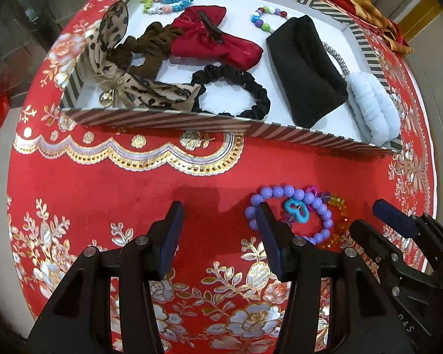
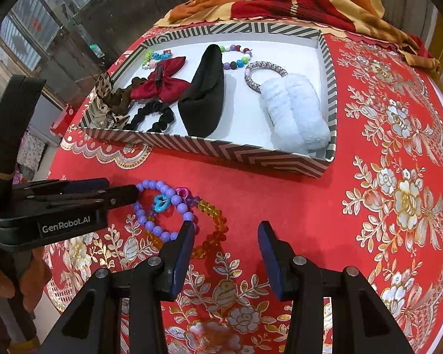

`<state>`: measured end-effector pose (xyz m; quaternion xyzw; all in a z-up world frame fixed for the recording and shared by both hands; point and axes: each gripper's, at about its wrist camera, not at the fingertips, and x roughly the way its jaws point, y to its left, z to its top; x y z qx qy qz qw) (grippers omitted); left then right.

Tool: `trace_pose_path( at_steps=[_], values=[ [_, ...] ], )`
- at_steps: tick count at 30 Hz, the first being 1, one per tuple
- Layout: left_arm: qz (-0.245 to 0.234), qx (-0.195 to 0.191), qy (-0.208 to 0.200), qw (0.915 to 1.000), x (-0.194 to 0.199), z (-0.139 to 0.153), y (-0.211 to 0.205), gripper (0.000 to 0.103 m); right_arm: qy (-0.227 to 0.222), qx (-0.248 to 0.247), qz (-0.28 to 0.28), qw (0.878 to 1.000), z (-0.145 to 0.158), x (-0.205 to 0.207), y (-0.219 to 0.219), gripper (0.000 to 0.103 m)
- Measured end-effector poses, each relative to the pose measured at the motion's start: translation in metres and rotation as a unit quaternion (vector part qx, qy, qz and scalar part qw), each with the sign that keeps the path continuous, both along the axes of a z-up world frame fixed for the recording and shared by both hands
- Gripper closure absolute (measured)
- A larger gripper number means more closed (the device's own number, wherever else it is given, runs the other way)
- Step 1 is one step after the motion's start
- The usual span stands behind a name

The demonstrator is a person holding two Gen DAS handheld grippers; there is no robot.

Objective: Organize jewelry
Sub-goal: 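Grasp the purple bead bracelet with the left tool while the right tool grasps the amber bracelet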

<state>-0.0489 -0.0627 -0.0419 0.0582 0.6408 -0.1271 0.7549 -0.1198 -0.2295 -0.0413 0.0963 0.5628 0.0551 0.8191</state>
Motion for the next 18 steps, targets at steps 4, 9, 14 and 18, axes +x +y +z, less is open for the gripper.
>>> trace_pose_path(
  at_steps=[4,9,14,18],
  values=[
    [-0.003,0.019,-0.014,0.9997,0.006,-0.002,0.0,0.051,0.0,-0.002,-0.001,1.0,-0.002,0.002,0.001,0.06],
    [0.017,0.035,-0.007,0.9992,0.018,-0.007,0.029,0.05,0.003,-0.015,0.014,1.0,-0.01,0.007,0.011,0.06],
    [0.016,0.04,-0.011,0.999,0.019,-0.007,0.038,0.05,-0.001,-0.033,0.034,0.999,-0.018,0.012,0.022,0.06],
    [0.004,0.047,-0.027,0.9985,0.017,-0.007,0.026,0.05,-0.018,-0.069,0.049,0.996,-0.019,0.013,0.032,0.068]
  ],
)
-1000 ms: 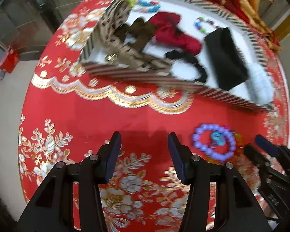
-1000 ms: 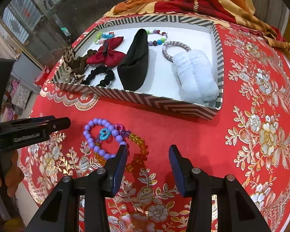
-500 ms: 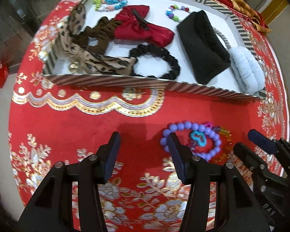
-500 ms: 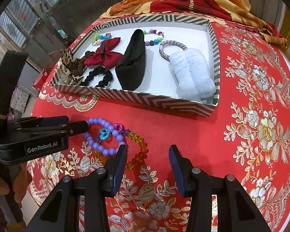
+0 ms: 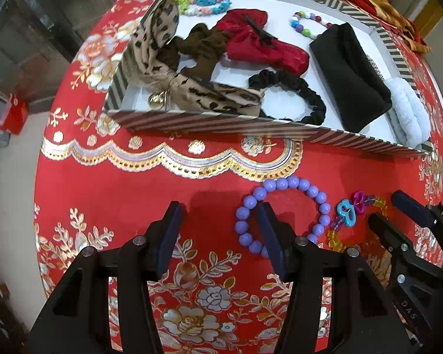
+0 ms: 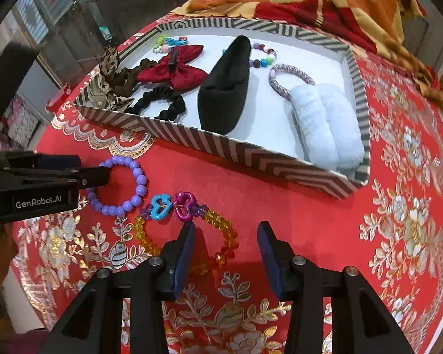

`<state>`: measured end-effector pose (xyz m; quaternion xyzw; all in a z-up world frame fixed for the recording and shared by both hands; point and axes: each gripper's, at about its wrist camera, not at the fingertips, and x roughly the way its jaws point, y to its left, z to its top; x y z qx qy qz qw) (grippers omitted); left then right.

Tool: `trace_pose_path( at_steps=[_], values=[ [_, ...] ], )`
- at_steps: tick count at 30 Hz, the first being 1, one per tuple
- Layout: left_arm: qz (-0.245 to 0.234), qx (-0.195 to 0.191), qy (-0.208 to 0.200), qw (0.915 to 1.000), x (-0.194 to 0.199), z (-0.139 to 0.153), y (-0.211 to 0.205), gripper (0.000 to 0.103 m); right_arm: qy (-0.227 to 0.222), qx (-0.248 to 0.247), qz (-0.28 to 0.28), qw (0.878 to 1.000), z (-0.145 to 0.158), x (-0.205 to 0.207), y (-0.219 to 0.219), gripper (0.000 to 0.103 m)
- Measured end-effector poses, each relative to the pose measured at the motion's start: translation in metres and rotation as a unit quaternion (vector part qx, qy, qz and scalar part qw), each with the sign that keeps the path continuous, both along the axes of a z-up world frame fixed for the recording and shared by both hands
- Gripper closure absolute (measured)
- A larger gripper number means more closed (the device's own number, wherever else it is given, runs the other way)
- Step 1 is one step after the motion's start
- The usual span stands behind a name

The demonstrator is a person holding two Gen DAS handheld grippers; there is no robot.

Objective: Organize jewelry
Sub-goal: 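Grasp the purple bead bracelet with the left tool while the right tool grasps the amber bracelet, then carry both bracelets into the white tray and open both tools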

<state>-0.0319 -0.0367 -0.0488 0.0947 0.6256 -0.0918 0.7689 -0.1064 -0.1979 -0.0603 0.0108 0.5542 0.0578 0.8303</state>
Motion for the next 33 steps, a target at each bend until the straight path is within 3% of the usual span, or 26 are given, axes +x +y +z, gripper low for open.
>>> trace_pose_path(
  at_steps=[4,8,9,14,24,33],
  values=[
    [-0.001,-0.014,-0.005,0.9999,0.0,-0.001,-0.021,0.054,-0.016,-0.024,0.016,0.999,0.0,-0.001,0.004,0.078],
    [-0.027,-0.029,-0.013,0.9991,-0.005,0.003,-0.024,0.093,-0.019,-0.008,0.01,1.0,0.001,-0.003,-0.001,0.094],
    [-0.024,-0.035,-0.007,0.9991,-0.005,0.002,-0.025,0.095,-0.018,0.005,0.006,1.0,0.002,-0.004,-0.004,0.094],
    [0.0,-0.077,0.022,0.9968,-0.002,0.004,-0.017,0.095,-0.042,0.02,0.009,0.999,0.026,-0.011,-0.007,0.094],
    [0.008,-0.109,-0.029,0.9936,-0.003,0.061,-0.01,0.095,-0.094,0.04,0.019,0.995,0.081,-0.019,-0.01,0.094],
    [0.011,-0.105,-0.082,0.9909,-0.007,0.111,0.011,0.095,-0.127,0.034,0.019,0.991,0.117,-0.015,-0.021,0.095]
  ],
)
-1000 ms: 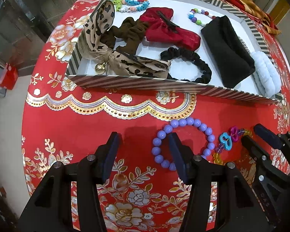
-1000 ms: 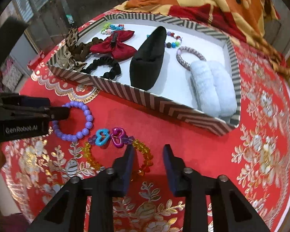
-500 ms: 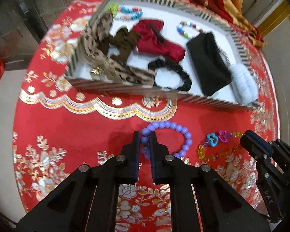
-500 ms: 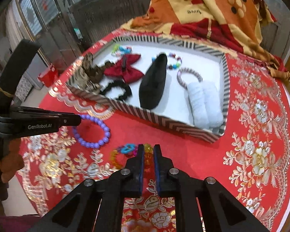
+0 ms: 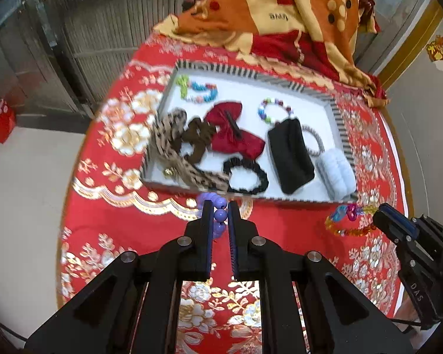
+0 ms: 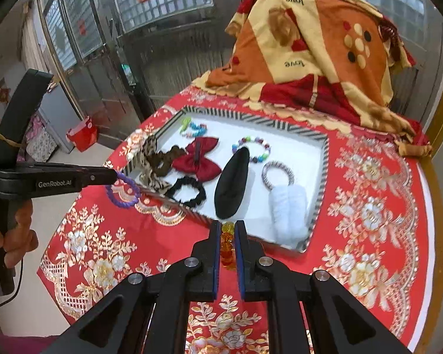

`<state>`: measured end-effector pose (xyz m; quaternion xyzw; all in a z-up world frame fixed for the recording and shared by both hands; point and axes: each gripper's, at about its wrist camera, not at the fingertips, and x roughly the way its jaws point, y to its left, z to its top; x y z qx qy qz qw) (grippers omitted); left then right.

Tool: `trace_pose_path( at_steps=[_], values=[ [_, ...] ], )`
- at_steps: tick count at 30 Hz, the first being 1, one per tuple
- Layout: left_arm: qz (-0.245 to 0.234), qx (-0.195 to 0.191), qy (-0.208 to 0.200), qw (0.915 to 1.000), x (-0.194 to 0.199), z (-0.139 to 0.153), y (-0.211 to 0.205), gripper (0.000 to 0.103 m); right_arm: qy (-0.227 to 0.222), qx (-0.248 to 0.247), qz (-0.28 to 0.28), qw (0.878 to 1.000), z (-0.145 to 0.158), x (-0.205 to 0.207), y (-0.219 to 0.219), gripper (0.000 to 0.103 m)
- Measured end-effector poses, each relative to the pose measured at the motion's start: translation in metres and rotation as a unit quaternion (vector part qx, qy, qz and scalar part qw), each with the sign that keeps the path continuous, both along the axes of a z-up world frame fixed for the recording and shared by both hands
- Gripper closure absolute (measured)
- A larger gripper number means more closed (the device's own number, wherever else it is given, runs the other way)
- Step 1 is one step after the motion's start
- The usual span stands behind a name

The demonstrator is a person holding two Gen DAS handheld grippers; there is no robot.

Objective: Organize jewelry
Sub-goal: 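Carry both bracelets into the white tray and open both tools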

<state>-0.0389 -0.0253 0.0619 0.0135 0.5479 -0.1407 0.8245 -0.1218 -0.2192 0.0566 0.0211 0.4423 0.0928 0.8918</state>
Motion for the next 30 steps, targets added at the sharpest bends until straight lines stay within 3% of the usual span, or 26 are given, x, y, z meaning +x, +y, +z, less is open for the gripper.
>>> trace_pose_path(
  at_steps=[12,30],
  values=[
    [0.0,0.028,-0.058,0.9979,0.012,0.032,-0.006,0.095,-0.01,-0.018,0.01,1.0,0.017,0.018,-0.006,0.095],
    [-0.033,0.067,-0.073,0.9945,0.069,0.029,-0.048,0.095,0.004,-0.043,-0.012,0.999,0.017,0.086,-0.037,0.095]
  ],
)
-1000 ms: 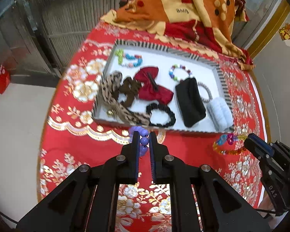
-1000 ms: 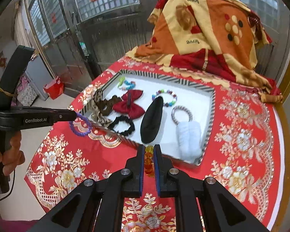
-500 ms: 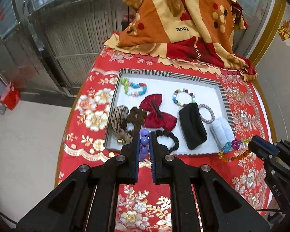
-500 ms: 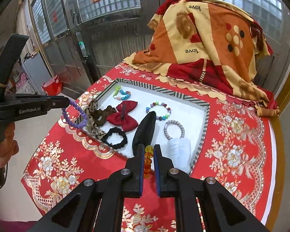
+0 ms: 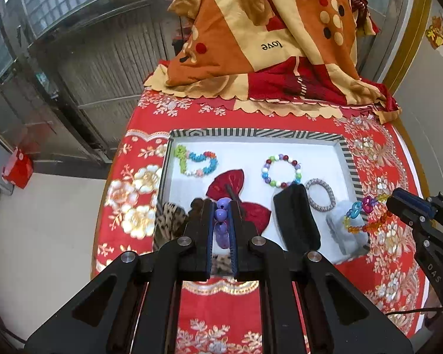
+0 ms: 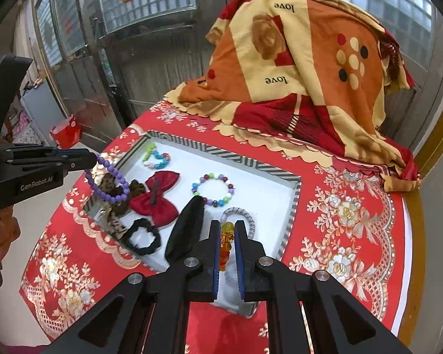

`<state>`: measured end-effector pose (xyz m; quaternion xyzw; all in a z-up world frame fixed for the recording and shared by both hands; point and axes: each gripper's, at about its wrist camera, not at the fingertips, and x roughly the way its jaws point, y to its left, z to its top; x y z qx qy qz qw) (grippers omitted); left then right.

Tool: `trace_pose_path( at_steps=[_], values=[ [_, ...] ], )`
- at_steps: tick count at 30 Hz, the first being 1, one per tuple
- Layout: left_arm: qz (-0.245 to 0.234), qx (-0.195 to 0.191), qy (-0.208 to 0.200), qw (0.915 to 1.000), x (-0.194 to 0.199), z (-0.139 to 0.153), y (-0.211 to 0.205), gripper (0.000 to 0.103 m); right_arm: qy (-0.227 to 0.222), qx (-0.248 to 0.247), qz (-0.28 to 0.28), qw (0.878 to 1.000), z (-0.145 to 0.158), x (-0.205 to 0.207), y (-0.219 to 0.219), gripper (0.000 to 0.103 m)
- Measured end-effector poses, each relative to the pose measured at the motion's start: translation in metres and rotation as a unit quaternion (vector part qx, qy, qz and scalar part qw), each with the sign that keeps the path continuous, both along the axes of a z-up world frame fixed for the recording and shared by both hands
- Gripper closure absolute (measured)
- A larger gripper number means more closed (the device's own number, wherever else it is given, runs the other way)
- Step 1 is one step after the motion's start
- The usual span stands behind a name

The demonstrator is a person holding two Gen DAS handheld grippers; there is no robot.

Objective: Organize jewelry
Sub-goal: 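Carry both bracelets into the white tray and open both tools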

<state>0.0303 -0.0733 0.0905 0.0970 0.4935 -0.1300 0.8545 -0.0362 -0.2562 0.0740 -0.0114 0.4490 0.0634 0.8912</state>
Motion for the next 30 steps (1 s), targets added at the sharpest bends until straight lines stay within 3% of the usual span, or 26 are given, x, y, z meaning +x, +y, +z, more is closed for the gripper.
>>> trace_pose_path(
  at_steps=[15,22,30],
  values=[
    [-0.012,0.009,0.023,0.9996,0.065,-0.028,-0.041,0.095,0.026,0.024,-0.01,0.999,-0.027,0.069,-0.013,0.094],
    [-0.016,-0.009,0.049,0.9986,0.096,-0.049,-0.063,0.095,0.038,0.029,-0.009,0.999,-0.044,0.106,-0.015,0.094],
    [0.01,0.001,0.075,0.9971,0.12,-0.084,-0.055,0.095,0.066,0.012,-0.045,0.997,-0.079,0.132,-0.044,0.095]
  ],
)
